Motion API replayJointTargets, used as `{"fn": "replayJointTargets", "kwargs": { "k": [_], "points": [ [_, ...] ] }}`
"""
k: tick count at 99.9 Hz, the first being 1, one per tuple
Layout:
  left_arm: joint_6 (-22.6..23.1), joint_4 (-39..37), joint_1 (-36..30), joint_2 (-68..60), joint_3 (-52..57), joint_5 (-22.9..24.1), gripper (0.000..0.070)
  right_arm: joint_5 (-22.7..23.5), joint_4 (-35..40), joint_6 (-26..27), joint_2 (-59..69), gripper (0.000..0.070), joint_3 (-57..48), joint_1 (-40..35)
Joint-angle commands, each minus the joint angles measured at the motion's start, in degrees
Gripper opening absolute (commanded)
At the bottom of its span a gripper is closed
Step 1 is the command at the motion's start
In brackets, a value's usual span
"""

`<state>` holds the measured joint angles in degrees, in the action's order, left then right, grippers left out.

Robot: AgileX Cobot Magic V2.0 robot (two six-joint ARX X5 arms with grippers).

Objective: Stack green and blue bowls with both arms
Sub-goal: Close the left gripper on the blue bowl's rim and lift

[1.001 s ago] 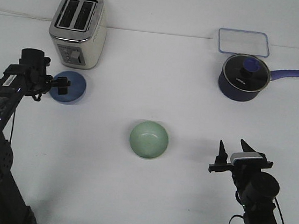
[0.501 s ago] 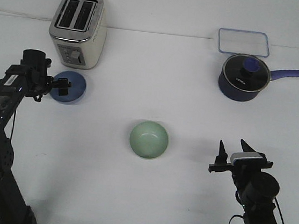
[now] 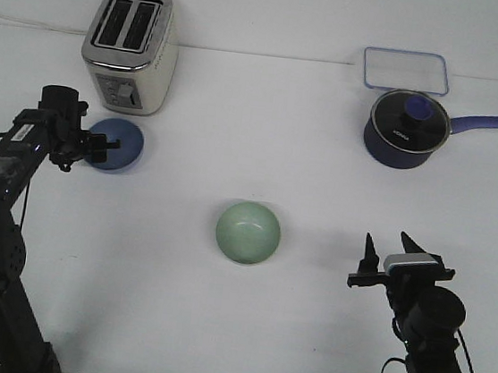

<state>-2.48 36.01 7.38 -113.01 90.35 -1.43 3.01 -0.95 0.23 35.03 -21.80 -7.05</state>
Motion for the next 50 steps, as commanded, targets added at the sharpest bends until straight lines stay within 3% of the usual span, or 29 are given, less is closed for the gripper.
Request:
{"fn": "replayJointTargets", "kwargs": {
  "k": [1, 4, 19, 50],
  "points": [
    [0.33, -0.11, 0.11, -1.25, 1.22, -0.04, 0.003, -0.04, -0.59, -0.04, 0.26, 0.0448, 0.07, -0.11],
    [0.31, -0.09, 0.11, -1.25, 1.31, -0.04, 0.0, -0.04, -0.59, -0.04, 0.26, 0.0448, 0.07, -0.11],
    [0.04, 0.48, 0.22, -0.59, 1.97, -0.35, 0.0004, -0.04, -0.59, -0.04, 0.26, 0.0448, 0.07, -0.11],
    [-1.01, 2.95, -0.33, 8.68, 1.97, -9.35, 0.0004, -0.07, -0.59, -0.04, 0.26, 0.0448, 0.07, -0.11]
  ]
}}
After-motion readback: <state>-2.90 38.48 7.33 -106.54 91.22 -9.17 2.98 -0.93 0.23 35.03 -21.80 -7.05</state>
